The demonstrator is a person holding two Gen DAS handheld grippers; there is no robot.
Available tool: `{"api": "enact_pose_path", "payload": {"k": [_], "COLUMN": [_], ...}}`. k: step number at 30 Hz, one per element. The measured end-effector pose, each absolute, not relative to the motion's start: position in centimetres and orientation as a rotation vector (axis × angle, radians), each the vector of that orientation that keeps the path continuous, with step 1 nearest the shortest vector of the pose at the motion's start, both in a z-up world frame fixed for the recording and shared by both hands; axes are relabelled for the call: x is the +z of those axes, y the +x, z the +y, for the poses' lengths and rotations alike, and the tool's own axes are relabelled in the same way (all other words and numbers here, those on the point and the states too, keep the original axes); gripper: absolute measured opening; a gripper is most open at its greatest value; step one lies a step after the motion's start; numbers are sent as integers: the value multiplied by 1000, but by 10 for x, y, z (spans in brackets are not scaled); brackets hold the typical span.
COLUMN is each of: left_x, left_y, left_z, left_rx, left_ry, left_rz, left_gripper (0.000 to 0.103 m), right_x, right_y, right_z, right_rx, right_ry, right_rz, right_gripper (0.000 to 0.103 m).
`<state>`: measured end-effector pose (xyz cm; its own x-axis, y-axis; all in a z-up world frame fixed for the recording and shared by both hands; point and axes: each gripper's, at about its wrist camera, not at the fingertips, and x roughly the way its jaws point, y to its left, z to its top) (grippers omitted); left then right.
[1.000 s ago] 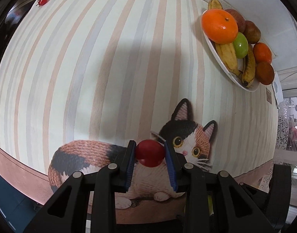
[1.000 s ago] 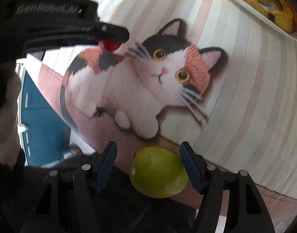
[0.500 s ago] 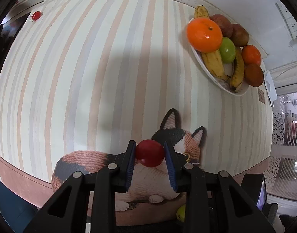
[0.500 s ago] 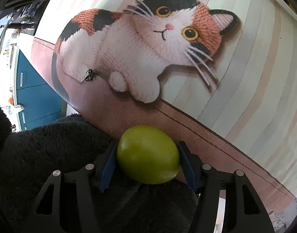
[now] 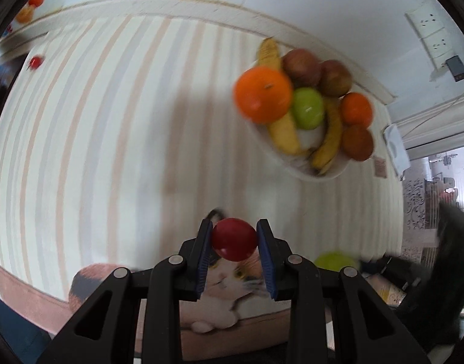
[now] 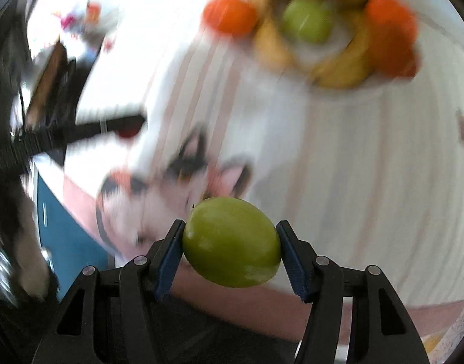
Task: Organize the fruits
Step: 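Set the tomato and green pear on the plate and open both tools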
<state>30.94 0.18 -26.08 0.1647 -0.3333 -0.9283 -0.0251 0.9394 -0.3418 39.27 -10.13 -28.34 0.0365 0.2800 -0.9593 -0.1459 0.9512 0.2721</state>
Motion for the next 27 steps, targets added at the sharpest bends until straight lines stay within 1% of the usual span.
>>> {"api": "enact_pose_path", "payload": {"k": [4,8,13,20,27], "left_x": [-257,-261,-273,-298,-316], "left_y": [328,349,366,376,378], "left_z": [-27,-49,-72,-78,-71], "left_rx": [-236,-224,-213,-230,-253], "left_ry": [-311,-306,-283,-323,-424], "left_rz": [1355,1329,1323,1359,1386], "left_gripper": [27,27,27,27,27], "right_x": [-246,-232,-252,-287,-301], "right_y": [460,513,565,563,563], "right_z": [-130,-146,-135,-123,-120], "right_rx": [295,285,316,339,340], "right_ry": [105,20,-158,-287,-301], "right_rz": [1395,1353,1388,1447,1484], "right_gripper": [63,63,63,63,64]}}
